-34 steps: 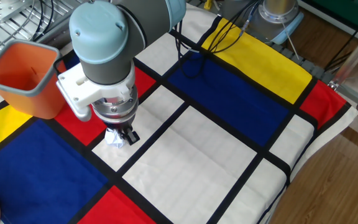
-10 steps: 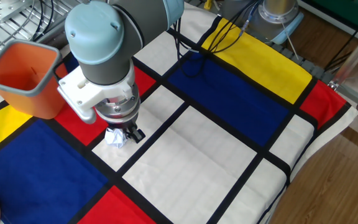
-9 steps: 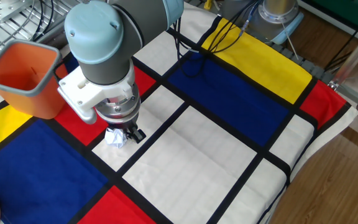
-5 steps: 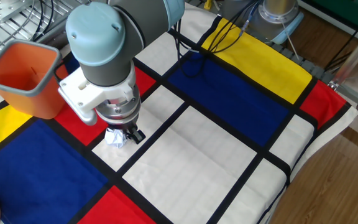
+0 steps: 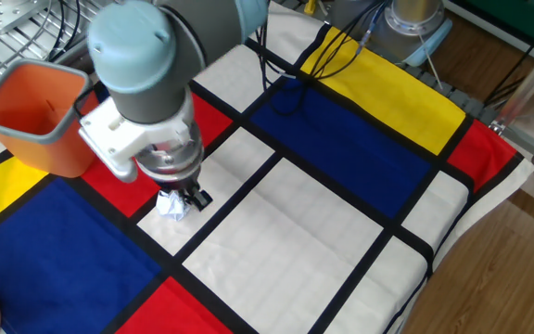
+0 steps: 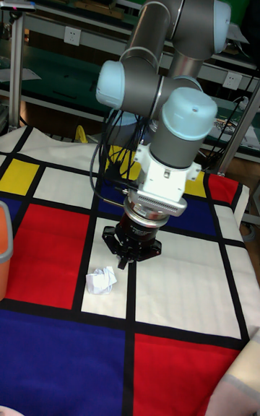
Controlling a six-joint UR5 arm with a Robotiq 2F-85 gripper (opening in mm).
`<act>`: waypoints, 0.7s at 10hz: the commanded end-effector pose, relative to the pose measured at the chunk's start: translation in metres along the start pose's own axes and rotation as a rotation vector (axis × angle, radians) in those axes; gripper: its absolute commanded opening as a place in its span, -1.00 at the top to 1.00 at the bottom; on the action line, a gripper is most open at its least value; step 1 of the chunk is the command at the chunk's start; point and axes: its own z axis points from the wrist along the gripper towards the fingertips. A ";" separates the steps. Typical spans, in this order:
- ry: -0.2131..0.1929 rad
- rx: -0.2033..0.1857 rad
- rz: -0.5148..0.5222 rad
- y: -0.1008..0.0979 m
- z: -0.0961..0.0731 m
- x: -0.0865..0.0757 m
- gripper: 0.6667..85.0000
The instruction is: Put the garbage in the trash can
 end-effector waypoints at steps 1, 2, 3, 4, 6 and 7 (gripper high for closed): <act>0.009 -0.059 -0.048 -0.010 0.000 0.002 0.99; 0.006 -0.072 -0.056 -0.010 0.001 0.002 0.99; 0.001 -0.068 -0.068 -0.014 0.003 0.002 0.99; -0.006 -0.054 -0.072 -0.017 0.005 0.000 0.99; -0.008 -0.047 -0.053 -0.016 0.007 -0.003 0.99; -0.008 -0.050 -0.041 -0.015 0.007 -0.003 0.99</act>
